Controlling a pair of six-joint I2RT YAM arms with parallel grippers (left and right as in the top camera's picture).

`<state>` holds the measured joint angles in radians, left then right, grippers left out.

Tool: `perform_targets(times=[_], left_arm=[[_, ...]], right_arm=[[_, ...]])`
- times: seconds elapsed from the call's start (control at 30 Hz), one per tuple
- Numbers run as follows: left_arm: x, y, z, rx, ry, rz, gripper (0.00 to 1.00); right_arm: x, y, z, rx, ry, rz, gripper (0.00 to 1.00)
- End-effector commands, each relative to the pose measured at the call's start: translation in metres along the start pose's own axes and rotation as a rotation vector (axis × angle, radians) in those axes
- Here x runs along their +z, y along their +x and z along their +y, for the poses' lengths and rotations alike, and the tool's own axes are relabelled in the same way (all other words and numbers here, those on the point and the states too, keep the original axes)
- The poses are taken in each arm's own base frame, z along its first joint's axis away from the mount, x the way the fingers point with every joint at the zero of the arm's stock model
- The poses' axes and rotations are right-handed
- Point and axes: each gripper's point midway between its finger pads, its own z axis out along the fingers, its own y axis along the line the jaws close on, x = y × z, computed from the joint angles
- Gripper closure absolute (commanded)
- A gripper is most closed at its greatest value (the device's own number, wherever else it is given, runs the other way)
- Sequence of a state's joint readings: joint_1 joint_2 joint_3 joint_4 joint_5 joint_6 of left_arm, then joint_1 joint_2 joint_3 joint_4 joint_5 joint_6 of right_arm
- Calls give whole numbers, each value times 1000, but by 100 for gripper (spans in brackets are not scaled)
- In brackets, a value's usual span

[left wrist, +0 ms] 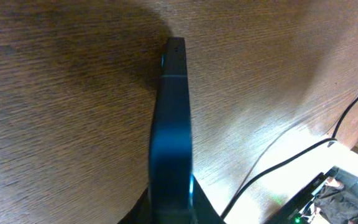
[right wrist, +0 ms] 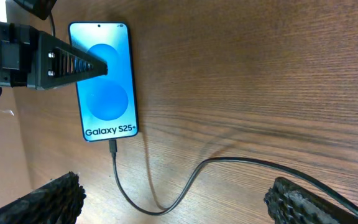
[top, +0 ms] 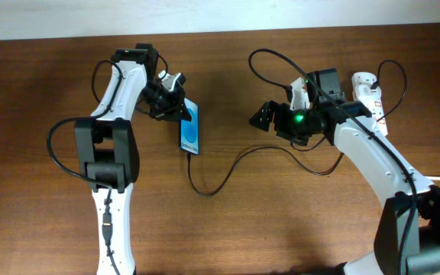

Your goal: Plug charger to phone and switch on socket

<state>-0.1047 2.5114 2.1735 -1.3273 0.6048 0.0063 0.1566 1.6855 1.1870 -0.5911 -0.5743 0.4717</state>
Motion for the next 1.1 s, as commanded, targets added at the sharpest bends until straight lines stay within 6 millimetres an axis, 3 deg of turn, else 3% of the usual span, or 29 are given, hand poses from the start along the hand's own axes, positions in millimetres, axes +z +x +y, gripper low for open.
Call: perform_targets(times=[0.0, 0.03, 0.1, 0.47, 0.7, 0.77, 0.87, 0.97, 1.07], left_arm=[[2, 2, 0, 7, -8, 4, 78], [2, 2, 1, 7, -11, 5, 71], [2, 2, 3, 7, -27, 5, 67], [-3, 2, 40, -18, -240, 2, 60], [-10, -2, 56, -11, -347, -14, 56], [-20, -8, 51, 0, -352, -37, 54], [-59, -21, 33, 33, -396, -118, 53], [-129, -29, -14, 101, -398, -289, 53], [-192, -20, -58, 158, -389, -457, 53]], right_arm=[[-3, -2, 1, -18, 6, -13, 2], [-3, -2, 1, -18, 6, -13, 2], [-3, -2, 1, -18, 6, -13, 1], [-3, -2, 1, -29, 7, -13, 2], [-3, -2, 1, -36, 6, -12, 2], [-3, -1, 1, -34, 7, -9, 2], [-3, 2, 0, -45, 10, 5, 2], [-9, 0, 6, -61, -2, -12, 1], [-34, -4, 26, -143, -31, -76, 1]])
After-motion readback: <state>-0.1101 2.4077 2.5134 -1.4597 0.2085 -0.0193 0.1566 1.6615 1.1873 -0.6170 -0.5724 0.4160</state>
